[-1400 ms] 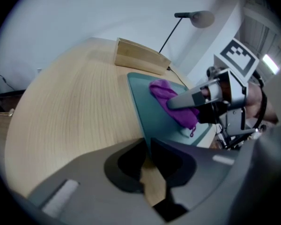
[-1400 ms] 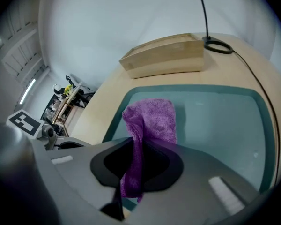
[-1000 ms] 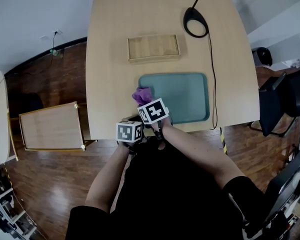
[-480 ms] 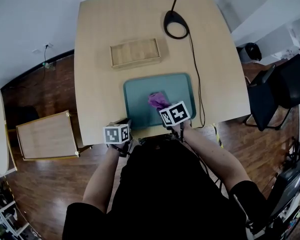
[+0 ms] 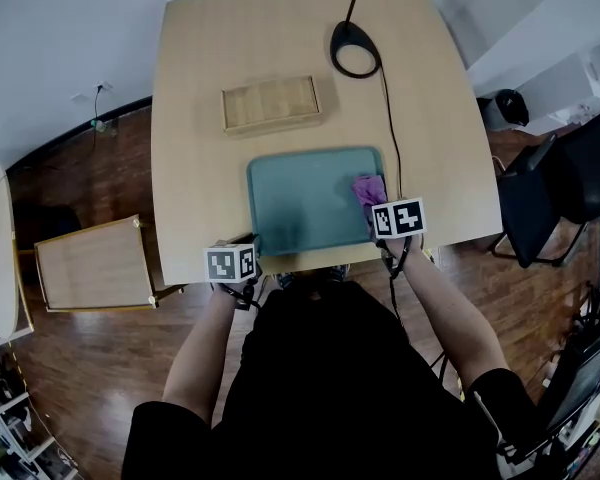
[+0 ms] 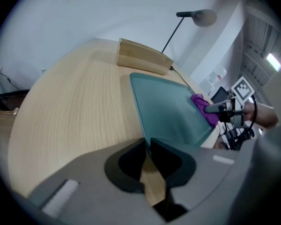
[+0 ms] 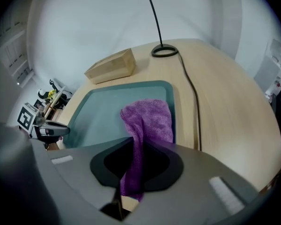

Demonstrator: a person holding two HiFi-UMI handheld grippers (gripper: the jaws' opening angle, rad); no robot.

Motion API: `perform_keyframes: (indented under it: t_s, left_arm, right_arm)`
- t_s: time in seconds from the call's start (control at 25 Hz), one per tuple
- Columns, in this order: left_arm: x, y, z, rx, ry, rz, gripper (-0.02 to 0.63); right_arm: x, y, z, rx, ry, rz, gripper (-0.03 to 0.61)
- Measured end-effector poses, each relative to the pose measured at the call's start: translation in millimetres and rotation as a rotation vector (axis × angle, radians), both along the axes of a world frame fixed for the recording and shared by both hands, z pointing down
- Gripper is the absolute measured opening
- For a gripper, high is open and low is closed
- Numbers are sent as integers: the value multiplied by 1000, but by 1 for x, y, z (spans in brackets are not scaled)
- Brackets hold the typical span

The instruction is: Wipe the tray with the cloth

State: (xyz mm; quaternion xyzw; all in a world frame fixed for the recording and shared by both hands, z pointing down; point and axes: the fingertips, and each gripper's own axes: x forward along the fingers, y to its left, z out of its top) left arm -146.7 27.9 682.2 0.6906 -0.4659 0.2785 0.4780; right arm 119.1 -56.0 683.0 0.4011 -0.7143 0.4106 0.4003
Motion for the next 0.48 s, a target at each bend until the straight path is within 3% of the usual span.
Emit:
perform_keyframes:
  t_s: [0.16,0.48]
  left_arm:
    - [0,0,-1,2,6,-13,57]
    - [3,0,-4,5,41,-3,58]
  right_arm:
    - [-44,12,0,-22,-25,-45,51]
    - [-168,45,-2,-79,-112,-234,51]
